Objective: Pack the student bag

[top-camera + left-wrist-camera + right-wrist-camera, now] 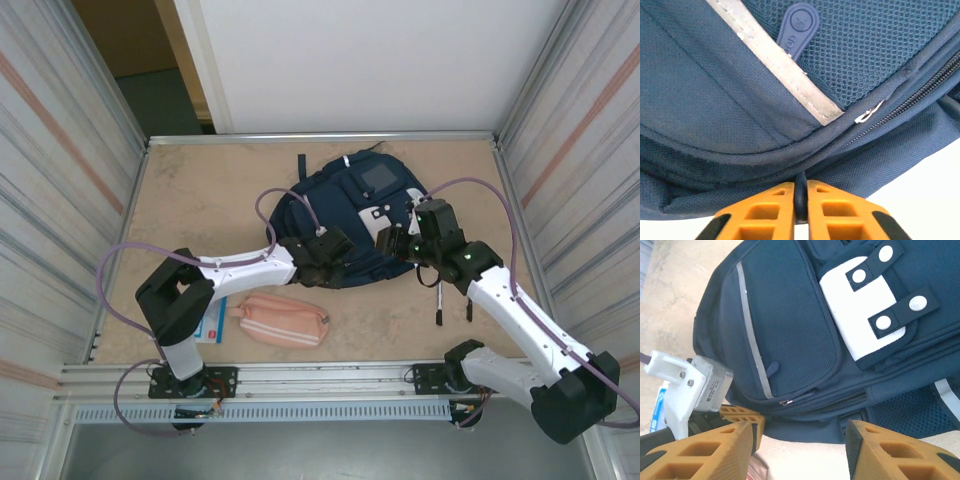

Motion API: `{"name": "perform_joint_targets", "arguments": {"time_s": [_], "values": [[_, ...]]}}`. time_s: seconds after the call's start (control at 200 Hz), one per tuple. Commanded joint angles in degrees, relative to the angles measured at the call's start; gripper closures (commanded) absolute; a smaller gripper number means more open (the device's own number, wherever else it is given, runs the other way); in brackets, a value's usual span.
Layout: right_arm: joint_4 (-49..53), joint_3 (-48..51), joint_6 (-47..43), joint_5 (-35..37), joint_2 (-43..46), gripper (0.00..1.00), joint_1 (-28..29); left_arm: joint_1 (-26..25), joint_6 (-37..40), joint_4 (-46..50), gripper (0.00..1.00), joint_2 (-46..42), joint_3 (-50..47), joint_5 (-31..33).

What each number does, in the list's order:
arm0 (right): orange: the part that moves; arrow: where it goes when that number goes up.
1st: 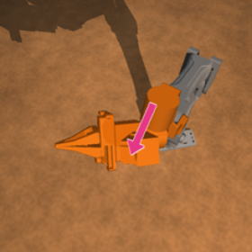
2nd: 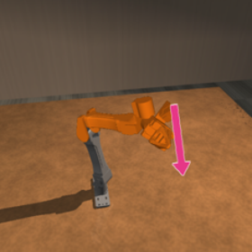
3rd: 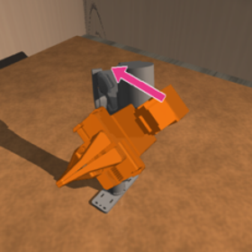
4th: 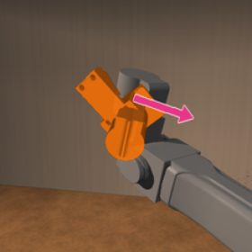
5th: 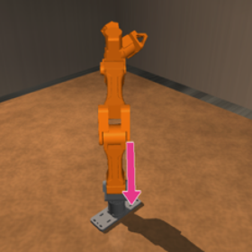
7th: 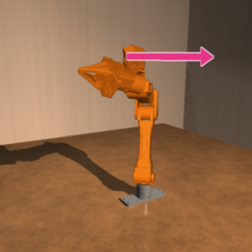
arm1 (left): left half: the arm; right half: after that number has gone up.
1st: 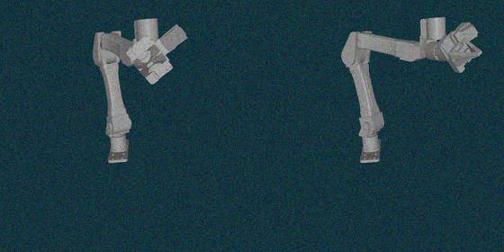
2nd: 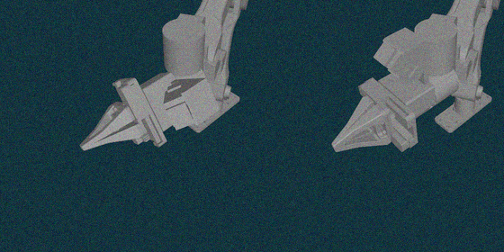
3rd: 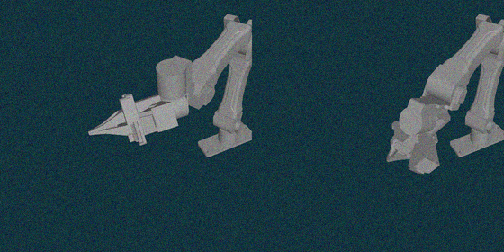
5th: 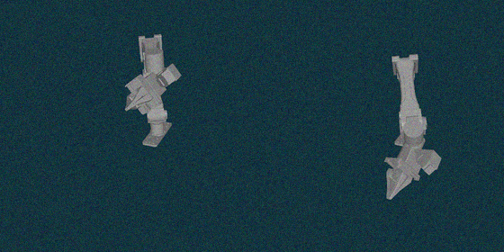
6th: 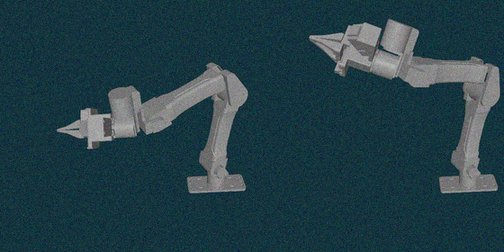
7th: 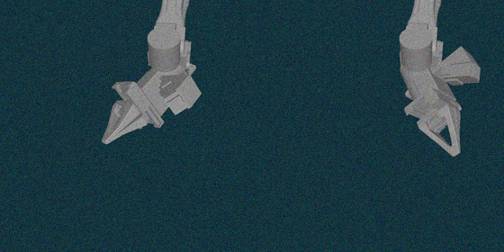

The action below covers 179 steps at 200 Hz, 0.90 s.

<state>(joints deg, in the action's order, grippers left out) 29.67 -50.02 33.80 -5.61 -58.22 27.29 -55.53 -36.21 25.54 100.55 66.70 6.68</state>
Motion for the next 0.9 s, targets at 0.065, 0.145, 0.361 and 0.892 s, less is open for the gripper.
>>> {"name": "perform_joint_targets", "arguments": {"time_s": [0.065, 0.145, 0.361, 0.892], "values": [[0.2, 0.3, -2.1, 0.7, 1.1, 0.48, -1.0, -0.1, 5.0, 0.1, 1.0, -3.2, 1.1, 0.9], [1.4, -1.1, -2.4, 0.6, 1.0, 0.48, -1.2, -0.1, 7.6, 0.3, 1.0, -6.0, 0.3, 1.5], [-5.5, -1.1, -21.7, -4.9, 6.6, 0.47, 1.1, 0.3, 14.4, 0.7, 1.0, -14.5, -0.7, 0.2], [2.1, -4.4, -89.6, -36.8, -11.7, 0.45, 1.3, 5.6, 21.1, -12.0, 1.0, -21.3, -7.9, -10.2]]}}
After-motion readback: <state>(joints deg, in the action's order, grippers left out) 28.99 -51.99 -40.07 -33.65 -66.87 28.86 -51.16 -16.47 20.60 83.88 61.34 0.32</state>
